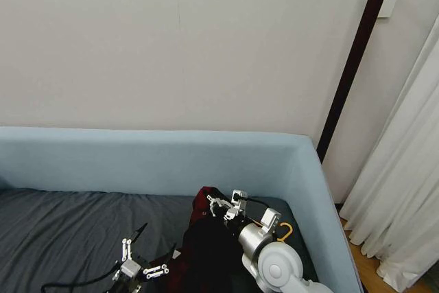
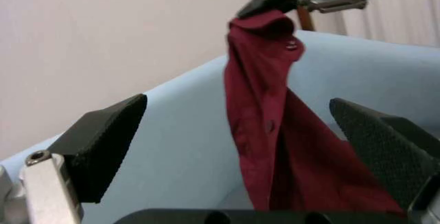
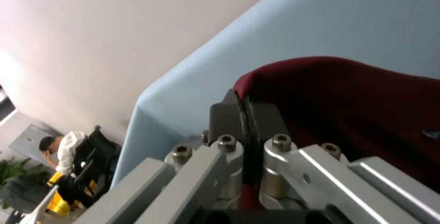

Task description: Pick up the clothes from the sofa and hang them on the clothes hanger.

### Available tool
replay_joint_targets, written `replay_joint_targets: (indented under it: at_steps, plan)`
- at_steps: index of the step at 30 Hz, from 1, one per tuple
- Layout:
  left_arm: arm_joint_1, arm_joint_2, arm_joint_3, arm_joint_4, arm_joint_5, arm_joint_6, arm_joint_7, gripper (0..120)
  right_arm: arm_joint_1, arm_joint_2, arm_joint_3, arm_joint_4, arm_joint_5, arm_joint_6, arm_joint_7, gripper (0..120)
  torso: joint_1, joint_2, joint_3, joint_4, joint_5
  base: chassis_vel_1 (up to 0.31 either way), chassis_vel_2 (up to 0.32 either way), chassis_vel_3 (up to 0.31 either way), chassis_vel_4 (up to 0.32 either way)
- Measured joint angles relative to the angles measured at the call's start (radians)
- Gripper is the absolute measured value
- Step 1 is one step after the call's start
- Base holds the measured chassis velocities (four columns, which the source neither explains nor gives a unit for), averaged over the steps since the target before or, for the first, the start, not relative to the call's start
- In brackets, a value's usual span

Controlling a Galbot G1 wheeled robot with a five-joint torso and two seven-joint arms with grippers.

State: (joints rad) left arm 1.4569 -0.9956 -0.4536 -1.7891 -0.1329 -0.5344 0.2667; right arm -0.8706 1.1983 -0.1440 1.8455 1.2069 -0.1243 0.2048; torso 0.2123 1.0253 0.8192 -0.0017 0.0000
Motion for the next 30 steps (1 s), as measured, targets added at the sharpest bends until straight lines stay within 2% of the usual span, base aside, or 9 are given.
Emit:
replay_joint_targets:
  at_steps: [6,10,11,16,24,30]
  plan:
    - [-0.109,0.032,0.091,0.056,-0.020,0.041,0.001,100,0.016,0.019,0.002,-0.016,-0.005,0.006,0.000,0,0.000,0.000,0.000,0.0002,-0.0002,0.000,0.000,0.000,0.000]
    - [-0.158,-0.018,0.174,0.077,-0.017,0.134,-0.200,100,0.010,0.020,0.010,-0.018,-0.014,0.010,-0.001,0,0.000,0.000,0.000,0.0003,0.0000,0.000,0.000,0.000,0.000]
    - [-0.163,-0.035,0.190,0.077,-0.018,0.148,-0.224,100,0.006,0.018,0.010,-0.017,-0.015,0.011,-0.002,0,0.000,0.000,0.000,0.0002,-0.0001,0.000,0.000,0.000,0.000]
    - [-0.180,-0.093,0.248,0.081,-0.004,0.160,-0.246,100,-0.006,0.019,0.010,-0.011,-0.024,0.012,-0.004,0,0.000,0.000,0.000,0.0002,0.0000,0.000,0.000,0.000,0.000]
    - [-0.209,-0.118,0.300,0.102,0.043,0.154,-0.246,100,-0.015,0.032,0.007,-0.012,-0.037,0.012,-0.004,0,0.000,0.000,0.000,0.0003,0.0000,0.000,0.000,0.000,0.000]
    - [-0.224,-0.126,0.318,0.096,0.044,0.134,-0.268,94,-0.036,0.041,-0.001,-0.012,-0.057,0.013,-0.007,0,0.000,0.000,0.000,0.0002,0.0000,0.000,0.000,0.000,0.000]
